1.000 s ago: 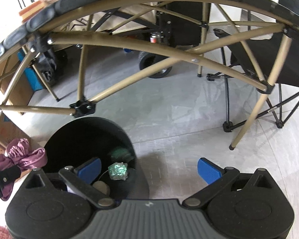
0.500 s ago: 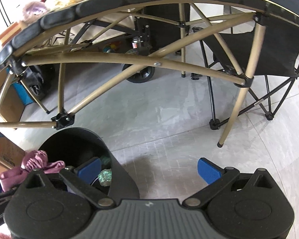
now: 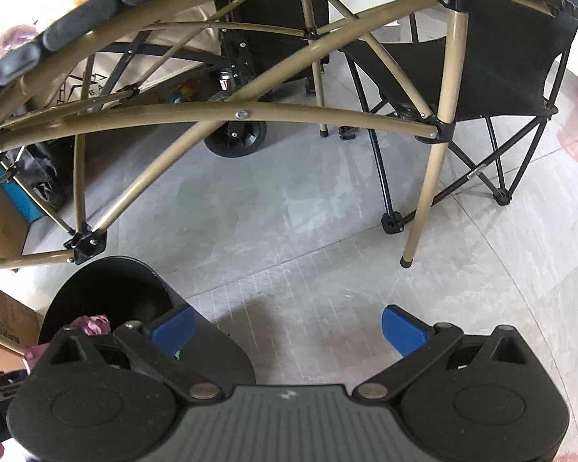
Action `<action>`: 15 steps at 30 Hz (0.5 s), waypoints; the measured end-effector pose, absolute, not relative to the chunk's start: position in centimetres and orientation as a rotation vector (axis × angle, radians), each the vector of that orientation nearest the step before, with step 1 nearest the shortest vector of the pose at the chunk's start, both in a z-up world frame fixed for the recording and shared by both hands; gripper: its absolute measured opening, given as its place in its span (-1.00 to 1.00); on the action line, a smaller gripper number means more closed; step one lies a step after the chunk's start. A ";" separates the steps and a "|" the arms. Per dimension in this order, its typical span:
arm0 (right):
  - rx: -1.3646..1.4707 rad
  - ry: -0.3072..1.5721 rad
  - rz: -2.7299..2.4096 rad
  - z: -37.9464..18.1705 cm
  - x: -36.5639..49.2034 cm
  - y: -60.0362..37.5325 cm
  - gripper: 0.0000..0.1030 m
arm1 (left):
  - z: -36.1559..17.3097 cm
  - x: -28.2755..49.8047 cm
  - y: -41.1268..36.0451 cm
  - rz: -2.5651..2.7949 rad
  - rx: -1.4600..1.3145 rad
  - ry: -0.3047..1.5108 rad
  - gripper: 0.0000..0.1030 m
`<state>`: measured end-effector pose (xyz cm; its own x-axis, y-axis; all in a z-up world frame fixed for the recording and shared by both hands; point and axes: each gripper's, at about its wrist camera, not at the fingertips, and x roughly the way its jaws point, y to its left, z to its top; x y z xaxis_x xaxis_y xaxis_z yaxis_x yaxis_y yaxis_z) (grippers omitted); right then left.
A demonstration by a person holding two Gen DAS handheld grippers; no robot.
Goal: Collect trash
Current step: 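Move the left tool over the bin and open it to drop the pink bow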
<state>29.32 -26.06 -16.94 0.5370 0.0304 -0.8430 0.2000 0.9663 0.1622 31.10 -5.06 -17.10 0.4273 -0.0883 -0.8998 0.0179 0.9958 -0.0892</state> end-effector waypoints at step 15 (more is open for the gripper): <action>0.259 0.997 -0.101 -16.8 29.3 -26.1 1.00 | -17.1 31.3 -4.9 -0.016 -0.105 1.132 1.00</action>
